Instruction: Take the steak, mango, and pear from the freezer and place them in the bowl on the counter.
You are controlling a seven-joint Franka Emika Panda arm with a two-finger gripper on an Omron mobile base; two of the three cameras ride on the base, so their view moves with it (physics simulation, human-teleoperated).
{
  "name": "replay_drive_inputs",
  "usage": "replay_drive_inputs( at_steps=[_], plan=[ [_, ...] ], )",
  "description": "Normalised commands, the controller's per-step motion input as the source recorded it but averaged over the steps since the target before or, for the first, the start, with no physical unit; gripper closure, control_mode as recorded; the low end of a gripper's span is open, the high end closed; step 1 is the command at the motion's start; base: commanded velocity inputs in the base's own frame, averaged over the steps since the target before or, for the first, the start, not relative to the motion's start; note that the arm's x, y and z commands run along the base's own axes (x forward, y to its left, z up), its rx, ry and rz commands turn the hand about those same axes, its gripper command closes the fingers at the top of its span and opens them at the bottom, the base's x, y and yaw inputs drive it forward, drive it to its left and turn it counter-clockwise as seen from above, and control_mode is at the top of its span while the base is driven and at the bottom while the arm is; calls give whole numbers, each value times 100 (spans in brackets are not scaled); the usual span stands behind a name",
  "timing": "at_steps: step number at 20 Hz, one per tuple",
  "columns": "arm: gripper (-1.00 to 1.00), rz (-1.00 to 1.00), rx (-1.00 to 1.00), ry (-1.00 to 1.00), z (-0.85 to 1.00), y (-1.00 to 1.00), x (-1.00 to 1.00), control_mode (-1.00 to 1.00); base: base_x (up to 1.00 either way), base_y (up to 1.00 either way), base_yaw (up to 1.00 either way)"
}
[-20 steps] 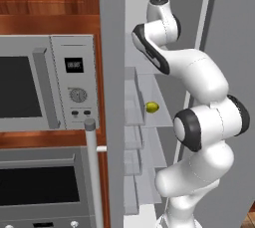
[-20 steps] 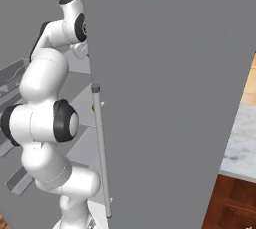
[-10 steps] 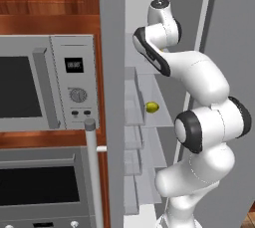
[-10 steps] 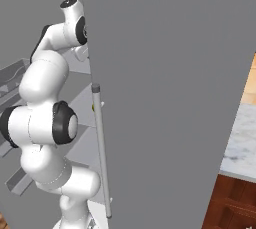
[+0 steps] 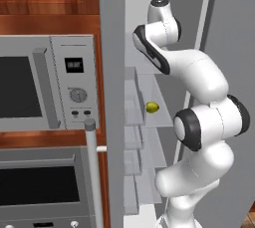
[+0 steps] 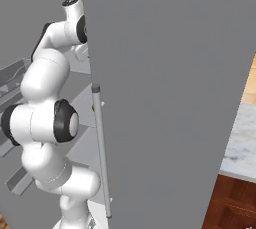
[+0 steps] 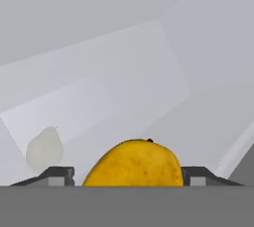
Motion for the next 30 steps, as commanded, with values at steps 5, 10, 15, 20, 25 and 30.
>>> replay_drive_inputs(
  at_steps=[5, 10, 15, 20, 25, 30],
  plan=[
    [100, 0, 0, 16, -58, -7, 1, -100, 0, 0, 0],
    [100, 1, 3, -6, -4, 0, -37, -100, 0, 0, 0],
    [100, 4, 9, -11, -2, 0, -59, -100, 0, 0, 0],
    [100, 4, 5, -26, 0, 17, -97, -100, 0, 0, 0],
    [100, 0, 5, -9, 0, 11, -100, -100, 0, 0, 0],
    [100, 0, 0, 1, 9, -1, -100, -100, 0, 0, 0]
  ],
)
